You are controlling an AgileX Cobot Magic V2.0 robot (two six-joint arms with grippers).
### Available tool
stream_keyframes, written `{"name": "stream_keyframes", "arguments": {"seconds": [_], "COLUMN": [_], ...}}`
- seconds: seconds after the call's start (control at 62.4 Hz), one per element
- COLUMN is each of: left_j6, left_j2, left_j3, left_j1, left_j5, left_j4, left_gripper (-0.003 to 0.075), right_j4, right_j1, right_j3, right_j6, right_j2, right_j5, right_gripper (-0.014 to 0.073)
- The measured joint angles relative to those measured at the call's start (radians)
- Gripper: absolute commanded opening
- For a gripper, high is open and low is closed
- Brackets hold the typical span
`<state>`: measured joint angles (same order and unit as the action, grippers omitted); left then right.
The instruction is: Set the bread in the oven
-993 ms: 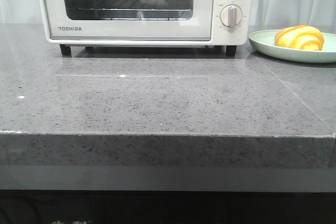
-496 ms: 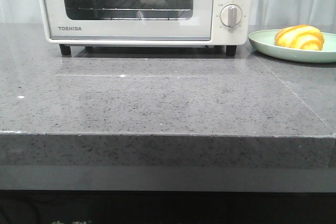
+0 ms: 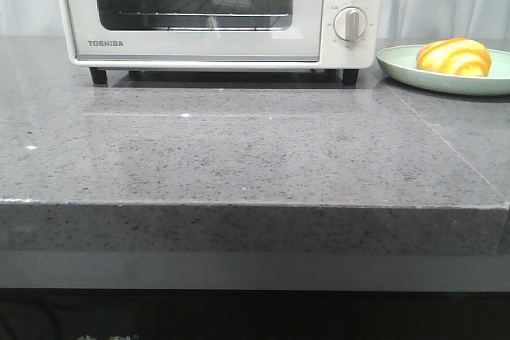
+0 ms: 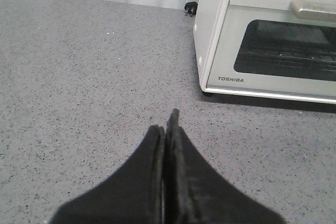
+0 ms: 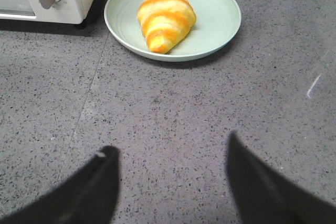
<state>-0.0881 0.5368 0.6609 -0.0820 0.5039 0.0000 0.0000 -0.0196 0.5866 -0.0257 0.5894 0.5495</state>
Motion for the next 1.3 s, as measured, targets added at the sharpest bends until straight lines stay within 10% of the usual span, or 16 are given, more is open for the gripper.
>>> {"name": "stream_keyframes", "arguments": {"seconds": [0.721, 1.297], "left_j6": [0.000, 0.000], "left_j2": [0.445, 0.951], "left_j3": [0.121, 0.535], "left_j1": [-0.411, -0.451], "left_j5": [-0.441, -0.520], "left_j4": [0.000, 0.020], "left_gripper": [-0.0018, -0.0018], "right_j4": [0.000, 0.000], "right_j1": [0.000, 0.000], "right_j3": [0.000, 0.000], "right_j6": [0.000, 0.000], "right_j2": [0.000, 0.000], "right_j5": [0.006, 0.011], "right_gripper": [0.0603, 0.0603]}}
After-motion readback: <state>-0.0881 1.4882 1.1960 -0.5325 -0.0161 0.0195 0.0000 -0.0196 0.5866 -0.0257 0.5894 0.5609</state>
